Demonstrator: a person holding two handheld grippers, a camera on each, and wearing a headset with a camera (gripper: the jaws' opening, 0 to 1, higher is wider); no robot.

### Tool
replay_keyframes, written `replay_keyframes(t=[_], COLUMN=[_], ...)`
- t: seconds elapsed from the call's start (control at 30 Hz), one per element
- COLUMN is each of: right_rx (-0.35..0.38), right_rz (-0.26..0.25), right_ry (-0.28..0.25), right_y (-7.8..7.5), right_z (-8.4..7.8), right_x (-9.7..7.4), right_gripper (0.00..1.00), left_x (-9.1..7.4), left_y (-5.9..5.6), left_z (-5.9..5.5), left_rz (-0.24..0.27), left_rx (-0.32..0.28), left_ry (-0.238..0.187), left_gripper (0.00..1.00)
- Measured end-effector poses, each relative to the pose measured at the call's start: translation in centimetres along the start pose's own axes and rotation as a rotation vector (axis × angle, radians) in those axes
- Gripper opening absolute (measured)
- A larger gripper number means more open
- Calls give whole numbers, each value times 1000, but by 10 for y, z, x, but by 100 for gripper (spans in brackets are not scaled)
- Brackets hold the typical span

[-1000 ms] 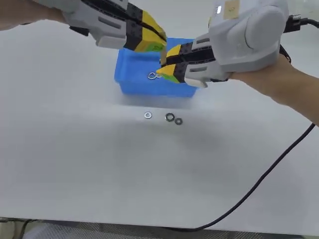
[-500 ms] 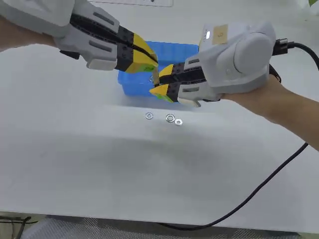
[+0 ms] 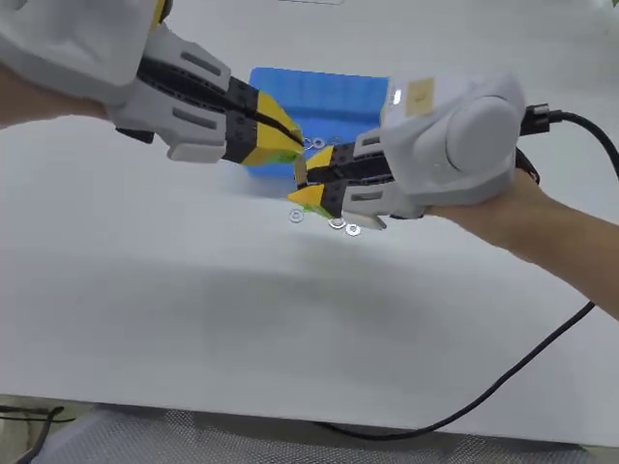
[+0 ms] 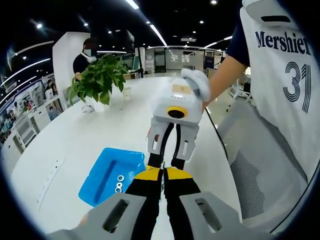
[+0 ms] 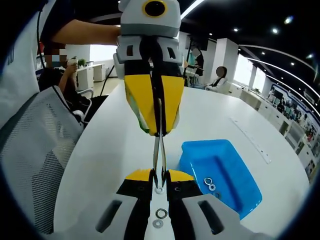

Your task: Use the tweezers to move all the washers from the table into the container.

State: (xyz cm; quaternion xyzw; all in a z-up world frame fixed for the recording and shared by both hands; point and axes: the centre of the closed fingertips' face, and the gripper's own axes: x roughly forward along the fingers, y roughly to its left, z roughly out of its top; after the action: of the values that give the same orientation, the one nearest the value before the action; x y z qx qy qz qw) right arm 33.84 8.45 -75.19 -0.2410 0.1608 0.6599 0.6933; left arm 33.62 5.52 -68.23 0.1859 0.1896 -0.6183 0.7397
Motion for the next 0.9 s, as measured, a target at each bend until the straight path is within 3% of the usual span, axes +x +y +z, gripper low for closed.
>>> replay_keyframes(t=[0.37, 0.9], right_rx=[11, 33], right_rz=[22, 35], right_ry=[12, 20], right_y=[1, 0], right_z=[-11, -20], right_x=[11, 18], right_gripper=[12, 12], left_x=[3, 8], left_y=[1, 2], left_z=[-13, -23], left_rz=[3, 0], left_rx=[-17, -24], left_ry=[13, 26], left_gripper=[5, 5])
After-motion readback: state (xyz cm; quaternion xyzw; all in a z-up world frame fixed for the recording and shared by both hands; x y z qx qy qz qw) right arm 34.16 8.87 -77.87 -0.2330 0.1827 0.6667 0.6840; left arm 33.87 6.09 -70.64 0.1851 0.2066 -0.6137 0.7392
